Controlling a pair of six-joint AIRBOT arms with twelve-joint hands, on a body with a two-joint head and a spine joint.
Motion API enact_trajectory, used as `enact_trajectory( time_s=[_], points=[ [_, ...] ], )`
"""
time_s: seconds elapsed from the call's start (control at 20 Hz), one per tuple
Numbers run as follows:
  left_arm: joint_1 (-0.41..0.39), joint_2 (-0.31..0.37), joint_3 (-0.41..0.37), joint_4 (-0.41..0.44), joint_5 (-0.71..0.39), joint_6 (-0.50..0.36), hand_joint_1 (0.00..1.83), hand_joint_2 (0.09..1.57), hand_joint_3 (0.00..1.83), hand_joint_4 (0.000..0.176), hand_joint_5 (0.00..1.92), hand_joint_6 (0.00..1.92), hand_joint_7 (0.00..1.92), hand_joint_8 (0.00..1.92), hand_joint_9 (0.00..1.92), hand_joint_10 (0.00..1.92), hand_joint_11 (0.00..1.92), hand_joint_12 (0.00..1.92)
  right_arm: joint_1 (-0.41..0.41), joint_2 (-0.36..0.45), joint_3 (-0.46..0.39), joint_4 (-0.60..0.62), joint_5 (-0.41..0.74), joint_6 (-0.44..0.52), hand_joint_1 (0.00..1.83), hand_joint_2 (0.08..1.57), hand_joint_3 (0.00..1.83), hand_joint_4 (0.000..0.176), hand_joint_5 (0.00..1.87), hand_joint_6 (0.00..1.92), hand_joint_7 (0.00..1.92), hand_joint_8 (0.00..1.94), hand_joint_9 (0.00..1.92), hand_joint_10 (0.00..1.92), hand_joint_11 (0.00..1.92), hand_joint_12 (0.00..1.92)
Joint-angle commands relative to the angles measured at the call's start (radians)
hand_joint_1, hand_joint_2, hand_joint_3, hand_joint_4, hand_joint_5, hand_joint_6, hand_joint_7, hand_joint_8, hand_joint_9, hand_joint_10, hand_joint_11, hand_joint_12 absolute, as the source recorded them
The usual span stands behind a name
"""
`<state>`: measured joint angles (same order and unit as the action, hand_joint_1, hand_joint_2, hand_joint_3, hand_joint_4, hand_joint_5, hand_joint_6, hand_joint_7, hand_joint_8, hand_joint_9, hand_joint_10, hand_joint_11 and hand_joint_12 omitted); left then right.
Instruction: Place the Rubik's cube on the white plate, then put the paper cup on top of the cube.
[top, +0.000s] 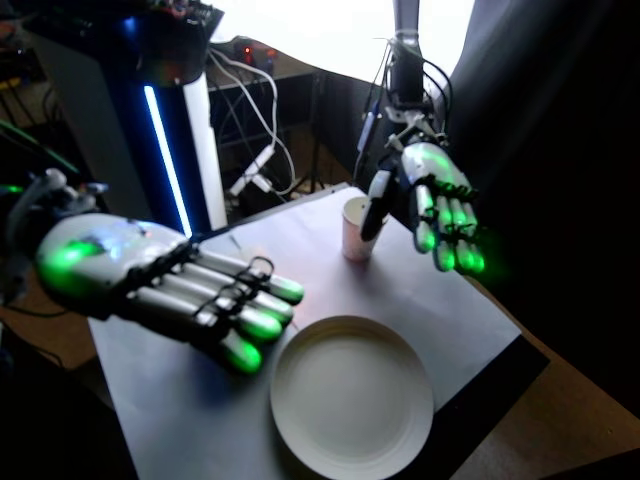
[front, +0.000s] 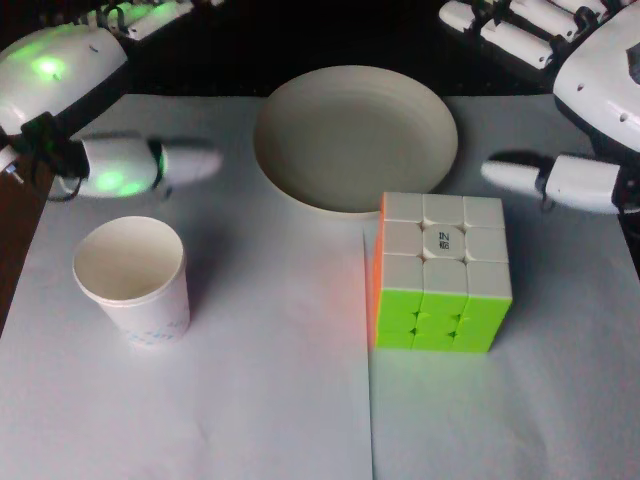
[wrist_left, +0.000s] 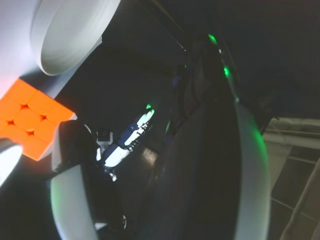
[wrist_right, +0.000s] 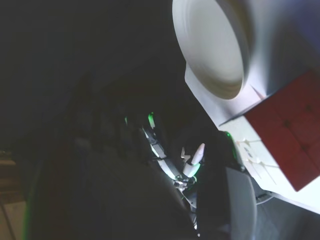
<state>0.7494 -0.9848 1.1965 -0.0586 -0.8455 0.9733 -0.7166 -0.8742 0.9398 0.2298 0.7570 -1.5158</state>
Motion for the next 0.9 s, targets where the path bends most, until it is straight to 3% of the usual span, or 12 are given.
enact_trajectory(
  time_s=[0.0, 0.1, 0.15, 0.2, 0.3, 0.35, 0.45, 0.5, 0.55, 0.7, 0.75, 0.85],
  points=[
    [-0.021, -0.01, 0.005, -0.012, -0.121, -0.002, 0.17, 1.3, 0.01, 0.084, 0.0, 0.0, 0.0, 0.0, 0.0, 0.0, 0.0, 0.0, 0.008, -0.002, 0.005, -0.012, 0.126, 0.0, 0.38, 1.34, 0.01, 0.042, 0.0, 0.0, 0.0, 0.0, 0.0, 0.0, 0.01, 0.0],
    [-0.029, -0.012, 0.007, -0.011, -0.12, -0.002, 0.19, 1.31, 0.0, 0.099, 0.0, 0.0, 0.0, 0.0, 0.0, 0.0, 0.0, 0.0, 0.013, -0.007, 0.009, -0.011, 0.126, 0.0, 0.36, 1.34, 0.0, 0.053, 0.0, 0.0, 0.0, 0.0, 0.0, 0.0, 0.0, 0.0],
    [-0.032, -0.012, 0.008, -0.01, -0.12, -0.002, 0.16, 1.31, 0.0, 0.07, 0.0, 0.0, 0.0, 0.0, 0.0, 0.0, 0.0, 0.0, 0.015, -0.007, 0.01, -0.011, 0.126, 0.0, 0.31, 1.34, 0.0, 0.038, 0.0, 0.0, 0.0, 0.0, 0.0, 0.0, 0.0, 0.0],
    [-0.033, -0.013, 0.009, -0.01, -0.12, -0.002, 0.14, 1.32, 0.01, 0.058, 0.0, 0.0, 0.0, 0.0, 0.0, 0.0, 0.0, 0.0, 0.016, -0.007, 0.01, -0.011, 0.126, 0.0, 0.34, 1.33, 0.0, 0.033, 0.0, 0.0, 0.0, 0.0, 0.0, 0.0, 0.0, 0.48],
    [-0.033, -0.013, 0.01, -0.012, -0.122, -0.002, 0.15, 1.31, 0.0, 0.103, 0.0, 0.0, 0.0, 0.0, 0.0, 0.0, 0.0, 0.0, 0.016, -0.007, 0.008, -0.011, 0.127, 0.005, 0.36, 1.32, 0.0, 0.056, 0.0, 0.0, 0.0, 0.0, 0.0, 0.0, 0.0, 0.8],
    [-0.032, -0.013, 0.011, -0.015, -0.122, -0.002, 0.21, 1.31, 0.0, 0.097, 0.0, 0.0, 0.0, 0.0, 0.0, 0.0, 0.0, 0.0, 0.015, -0.006, 0.007, -0.011, 0.129, 0.041, 0.33, 1.32, 0.0, 0.068, 0.0, 0.0, 0.0, 0.0, 0.0, 0.0, 0.0, 0.85],
    [-0.032, -0.012, 0.012, -0.021, -0.122, -0.002, 0.19, 1.32, 0.0, 0.078, 0.0, 0.0, 0.0, 0.0, 0.0, 0.0, 0.0, 0.0, 0.006, 0.015, 0.007, -0.045, 0.14, 0.148, 0.29, 1.26, 0.0, 0.023, 0.0, 0.0, 0.0, 0.0, 0.0, 0.0, 0.0, 0.48],
    [-0.032, -0.01, 0.012, -0.025, -0.12, -0.002, 0.21, 1.32, 0.0, 0.06, 0.0, 0.0, 0.0, 0.0, 0.0, 0.0, 0.0, 0.0, -0.007, 0.028, 0.007, -0.084, 0.153, 0.23, 0.29, 1.21, 0.0, 0.032, 0.0, 0.0, 0.0, 0.0, 0.0, 0.0, 0.0, 0.38],
    [-0.032, -0.01, 0.014, -0.028, -0.118, -0.002, 0.21, 1.31, 0.0, 0.073, 0.0, 0.0, 0.0, 0.0, 0.0, 0.0, 0.0, 0.0, -0.021, 0.037, 0.007, -0.122, 0.175, 0.315, 0.34, 1.19, 0.0, 0.082, 0.0, 0.0, 0.0, 0.0, 0.0, 0.0, 0.0, 0.22],
    [-0.032, -0.007, 0.018, -0.042, -0.117, -0.002, 0.17, 1.31, 0.0, 0.081, 0.0, 0.0, 0.0, 0.0, 0.0, 0.0, 0.0, 0.0, -0.061, 0.06, 0.008, -0.221, 0.247, 0.537, 0.37, 1.12, 0.0, 0.022, 0.0, 0.0, 0.0, 0.0, 0.0, 0.0, 0.0, 0.3],
    [-0.032, -0.005, 0.019, -0.045, -0.117, -0.002, 0.18, 1.31, 0.0, 0.077, 0.0, 0.0, 0.0, 0.0, 0.0, 0.0, 0.0, 0.0, -0.08, 0.065, 0.008, -0.248, 0.273, 0.603, 0.47, 1.05, 0.0, 0.065, 0.0, 0.0, 0.0, 0.0, 0.0, 0.0, 0.01, 0.02],
    [-0.032, -0.003, 0.021, -0.056, -0.12, -0.002, 0.2, 1.31, 0.0, 0.085, 0.0, 0.0, 0.0, 0.0, 0.0, 0.0, 0.0, 0.0, -0.121, 0.06, 0.007, -0.279, 0.319, 0.699, 0.47, 1.04, 0.0, 0.089, 0.0, 0.0, 0.0, 0.0, 0.01, 0.0, 0.02, 0.04]
  ],
)
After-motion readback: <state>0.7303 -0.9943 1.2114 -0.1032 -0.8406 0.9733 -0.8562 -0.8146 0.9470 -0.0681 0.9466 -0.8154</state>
